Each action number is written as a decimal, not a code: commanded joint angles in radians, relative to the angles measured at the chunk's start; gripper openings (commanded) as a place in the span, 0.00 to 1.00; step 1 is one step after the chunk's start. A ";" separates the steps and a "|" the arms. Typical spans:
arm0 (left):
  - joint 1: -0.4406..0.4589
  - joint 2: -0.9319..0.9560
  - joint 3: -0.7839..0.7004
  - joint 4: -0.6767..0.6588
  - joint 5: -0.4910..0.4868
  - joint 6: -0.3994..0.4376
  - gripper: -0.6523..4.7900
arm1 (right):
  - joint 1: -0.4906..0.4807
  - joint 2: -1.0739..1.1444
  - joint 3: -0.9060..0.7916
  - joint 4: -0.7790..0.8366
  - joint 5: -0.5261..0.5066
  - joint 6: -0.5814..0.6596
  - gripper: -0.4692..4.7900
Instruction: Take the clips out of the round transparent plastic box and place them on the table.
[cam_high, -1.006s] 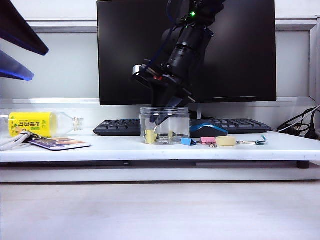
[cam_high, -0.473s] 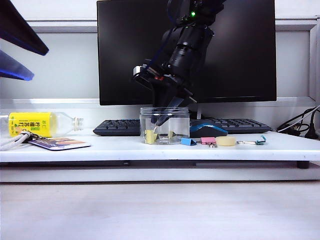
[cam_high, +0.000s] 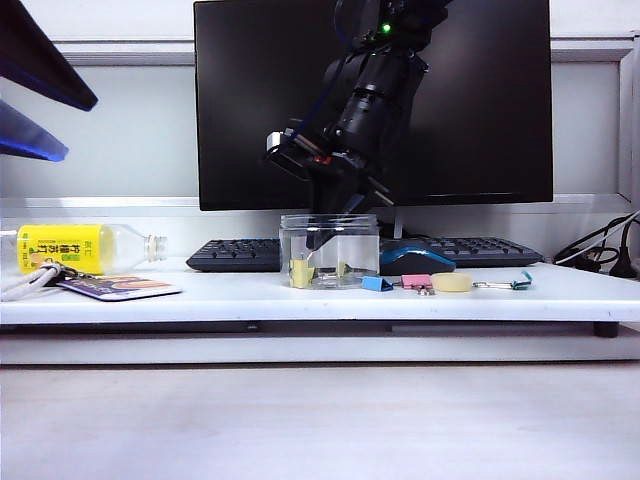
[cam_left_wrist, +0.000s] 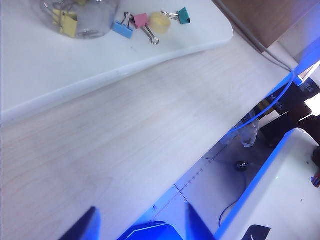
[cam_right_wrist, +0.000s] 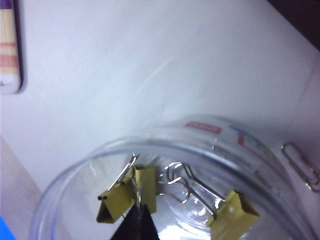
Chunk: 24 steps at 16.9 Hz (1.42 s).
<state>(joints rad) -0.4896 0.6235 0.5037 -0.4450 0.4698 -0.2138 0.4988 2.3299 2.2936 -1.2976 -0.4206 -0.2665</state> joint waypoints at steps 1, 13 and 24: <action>0.000 -0.001 0.006 0.013 0.005 0.005 0.54 | 0.000 -0.004 0.005 0.014 -0.005 0.001 0.09; 0.000 -0.001 0.006 0.013 0.006 0.021 0.54 | -0.018 -0.005 0.005 -0.029 -0.072 0.013 0.30; 0.000 -0.001 0.006 0.013 0.005 0.023 0.54 | -0.018 -0.003 0.004 0.004 -0.080 0.034 0.30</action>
<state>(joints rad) -0.4896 0.6235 0.5037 -0.4450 0.4698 -0.1982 0.4793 2.3299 2.2936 -1.2961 -0.4911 -0.2356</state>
